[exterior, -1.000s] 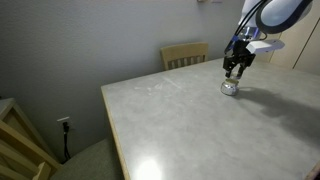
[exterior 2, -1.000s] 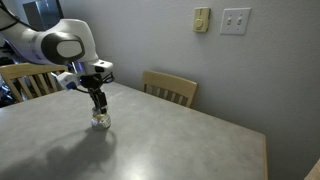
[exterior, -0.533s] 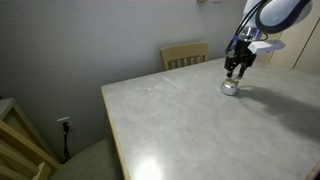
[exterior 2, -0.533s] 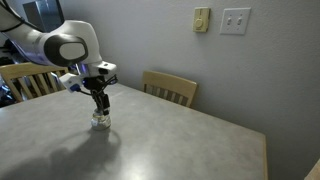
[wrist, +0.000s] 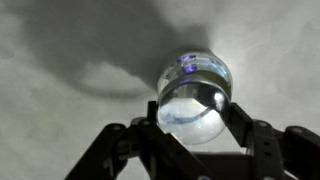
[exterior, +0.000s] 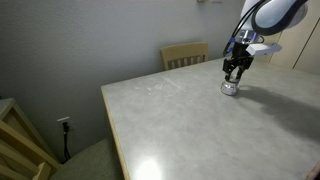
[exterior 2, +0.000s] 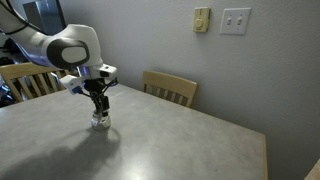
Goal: Put the silver lid on top of the candle container
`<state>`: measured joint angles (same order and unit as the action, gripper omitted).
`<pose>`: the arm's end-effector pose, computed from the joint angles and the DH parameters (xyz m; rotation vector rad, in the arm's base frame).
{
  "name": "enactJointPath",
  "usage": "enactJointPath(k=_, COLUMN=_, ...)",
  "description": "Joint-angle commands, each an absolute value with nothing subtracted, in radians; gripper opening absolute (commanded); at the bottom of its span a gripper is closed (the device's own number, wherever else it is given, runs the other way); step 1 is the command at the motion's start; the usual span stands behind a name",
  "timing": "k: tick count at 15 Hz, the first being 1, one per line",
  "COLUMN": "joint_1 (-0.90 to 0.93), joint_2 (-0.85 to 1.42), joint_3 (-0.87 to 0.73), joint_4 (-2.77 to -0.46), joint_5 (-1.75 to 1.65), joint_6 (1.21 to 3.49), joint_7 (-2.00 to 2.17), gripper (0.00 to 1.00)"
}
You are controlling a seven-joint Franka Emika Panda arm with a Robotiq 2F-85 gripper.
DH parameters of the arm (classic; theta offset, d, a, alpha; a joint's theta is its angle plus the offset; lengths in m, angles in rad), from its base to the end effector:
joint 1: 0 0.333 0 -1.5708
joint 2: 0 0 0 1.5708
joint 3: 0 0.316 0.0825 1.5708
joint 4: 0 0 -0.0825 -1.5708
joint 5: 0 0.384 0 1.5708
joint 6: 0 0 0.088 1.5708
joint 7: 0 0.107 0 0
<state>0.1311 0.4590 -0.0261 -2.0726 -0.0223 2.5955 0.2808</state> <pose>0.5929 0.0631 0.2112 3.1196 -0.2408 0.1053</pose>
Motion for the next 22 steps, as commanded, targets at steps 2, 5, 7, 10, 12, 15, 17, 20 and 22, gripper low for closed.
enactJointPath(k=2, joint_1=0.100, joint_2=0.495, joint_3=0.010, joint_4=-2.029, joint_5=0.025, joint_6=2.549, joint_7=0.220, gripper=0.44)
enactJointPath(k=5, joint_1=0.105, joint_2=0.509, joint_3=0.011, joint_4=-2.018, joint_5=0.028, joint_6=2.543, joint_7=0.220, gripper=0.44)
enactJointPath(k=7, joint_1=0.109, joint_2=0.513, joint_3=0.009, joint_4=-2.015, joint_5=0.025, joint_6=2.543, joint_7=0.225, gripper=0.44)
enactJointPath(k=10, joint_1=0.114, joint_2=0.521, joint_3=0.002, joint_4=-2.010, joint_5=0.016, joint_6=2.546, joint_7=0.232, gripper=0.44)
enactJointPath(k=12, joint_1=0.120, joint_2=0.524, joint_3=-0.004, joint_4=-2.007, joint_5=0.011, joint_6=2.546, joint_7=0.244, gripper=0.94)
enactJointPath(k=15, joint_1=0.137, joint_2=0.516, joint_3=-0.017, joint_4=-2.011, joint_5=-0.005, joint_6=2.543, joint_7=0.270, gripper=1.00)
enactJointPath(k=17, joint_1=0.153, joint_2=0.503, joint_3=-0.027, joint_4=-2.020, joint_5=-0.018, joint_6=2.549, joint_7=0.297, gripper=1.00)
enactJointPath(k=20, joint_1=0.181, joint_2=0.488, joint_3=-0.043, joint_4=-2.032, joint_5=-0.038, joint_6=2.554, joint_7=0.350, gripper=1.00)
enactJointPath(k=22, joint_1=0.205, joint_2=0.475, joint_3=-0.054, joint_4=-2.042, joint_5=-0.056, joint_6=2.555, joint_7=0.394, gripper=1.00)
